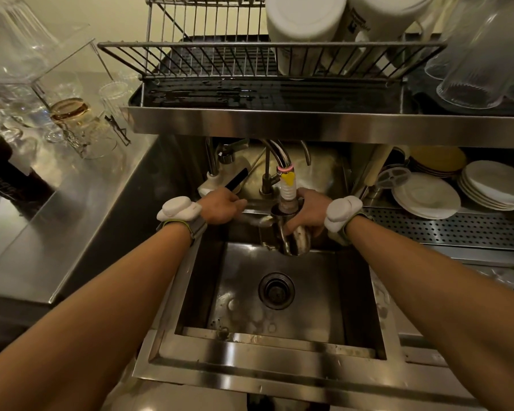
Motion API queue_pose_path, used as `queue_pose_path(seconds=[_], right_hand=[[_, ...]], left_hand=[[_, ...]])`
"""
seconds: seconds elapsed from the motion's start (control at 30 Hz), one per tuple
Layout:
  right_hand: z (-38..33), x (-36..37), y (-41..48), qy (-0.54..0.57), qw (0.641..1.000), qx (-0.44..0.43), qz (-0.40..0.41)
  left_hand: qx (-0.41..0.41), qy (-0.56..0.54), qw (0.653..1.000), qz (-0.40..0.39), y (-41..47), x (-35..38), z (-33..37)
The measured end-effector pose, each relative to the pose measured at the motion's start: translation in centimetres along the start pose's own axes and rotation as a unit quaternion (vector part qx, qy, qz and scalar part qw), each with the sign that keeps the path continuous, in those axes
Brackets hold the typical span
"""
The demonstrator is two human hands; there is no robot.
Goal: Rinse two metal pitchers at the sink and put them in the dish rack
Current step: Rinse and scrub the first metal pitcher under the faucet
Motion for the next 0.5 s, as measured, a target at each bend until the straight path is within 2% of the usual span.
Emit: queue_pose_path(seconds=[0.17,0.27,0.5], right_hand=[[0.7,-0.9,-0.3,0.02,0.999,0.002,0.049],[1.0,-0.4,-0.5,0.032,0.999,0.016,0.013],[1.4,-0.4,-0.7,0.052,0.998,0.01,0.044]], left_hand=[[0.008,-0.001,1.0,0.002,0.1,0.3,0.7],[0.001,0.001,1.0,-0.006,0.0,0.7,0.6],[0.012,-0.02,0.999,-0.022,0.0,2.3,2.6]])
Point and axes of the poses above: each hand's wrist, its own y-axis towards the middle knuckle, its own x-axis out of the palm, z = x × y, the point moved 9 cm from there along y, towards the middle knuckle, and after that the axes turned 5 degrees about y, right-handed, at the moved point
